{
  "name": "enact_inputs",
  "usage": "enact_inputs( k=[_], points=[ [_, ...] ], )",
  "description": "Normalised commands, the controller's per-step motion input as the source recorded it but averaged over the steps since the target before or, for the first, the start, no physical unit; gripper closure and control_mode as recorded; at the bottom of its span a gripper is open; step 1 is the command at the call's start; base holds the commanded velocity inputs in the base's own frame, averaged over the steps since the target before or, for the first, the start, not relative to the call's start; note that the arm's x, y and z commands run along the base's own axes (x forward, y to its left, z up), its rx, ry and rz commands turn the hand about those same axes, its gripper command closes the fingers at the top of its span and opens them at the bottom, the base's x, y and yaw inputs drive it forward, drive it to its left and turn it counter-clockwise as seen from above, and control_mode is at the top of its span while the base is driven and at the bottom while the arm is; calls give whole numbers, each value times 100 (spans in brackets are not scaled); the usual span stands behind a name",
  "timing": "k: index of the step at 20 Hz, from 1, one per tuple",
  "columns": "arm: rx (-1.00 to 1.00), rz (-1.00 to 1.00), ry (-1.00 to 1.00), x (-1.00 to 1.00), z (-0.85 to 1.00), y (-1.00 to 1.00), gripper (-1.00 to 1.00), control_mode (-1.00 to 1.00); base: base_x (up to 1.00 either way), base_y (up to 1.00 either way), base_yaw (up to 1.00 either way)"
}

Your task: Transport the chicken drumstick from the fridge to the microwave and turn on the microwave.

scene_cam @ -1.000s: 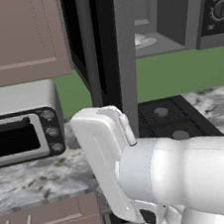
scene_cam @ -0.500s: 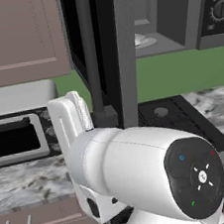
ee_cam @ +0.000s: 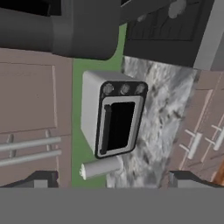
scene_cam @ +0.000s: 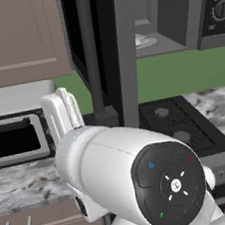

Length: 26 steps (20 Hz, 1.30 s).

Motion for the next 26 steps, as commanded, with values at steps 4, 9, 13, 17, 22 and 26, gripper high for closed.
enact_inputs(
  k=[4, 9, 13, 17, 22, 26],
  points=[
    [0, 0, -21, 13, -20, -3, -100, -100, 0, 0, 0],
    [1, 0, -15, 21, -3, -6, -100, -100, 0, 0, 0],
    [3, 0, -11, 17, 0, -9, -100, -100, 0, 0, 0],
    [3, 0, -15, 17, 0, -3, -100, -100, 0, 0, 0],
    [4, 0, -16, 30, 0, 6, -100, -100, 0, 0, 0],
    [10, -1, -9, 26, 0, 6, -100, -100, 0, 0, 0]
  ],
)
